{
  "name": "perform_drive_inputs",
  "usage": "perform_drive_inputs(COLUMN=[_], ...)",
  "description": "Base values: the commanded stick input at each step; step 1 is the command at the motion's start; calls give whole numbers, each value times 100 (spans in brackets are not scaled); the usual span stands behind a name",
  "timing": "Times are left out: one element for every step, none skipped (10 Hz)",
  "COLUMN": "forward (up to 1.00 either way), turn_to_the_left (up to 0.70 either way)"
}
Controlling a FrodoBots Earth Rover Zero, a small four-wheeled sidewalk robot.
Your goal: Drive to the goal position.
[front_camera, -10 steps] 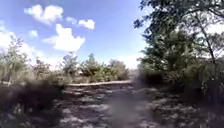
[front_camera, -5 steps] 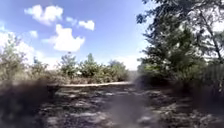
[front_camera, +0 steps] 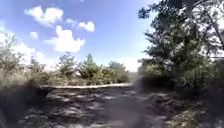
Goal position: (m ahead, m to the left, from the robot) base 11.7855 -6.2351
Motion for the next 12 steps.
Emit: perform_drive_inputs(forward=[70, 70, 70, 70, 70, 70, 70, 70, 70, 70, 70, 70], turn_to_the_left=[0, 0, 0, 0, 0, 0, 0, 0, 0, 0, 0, 0])
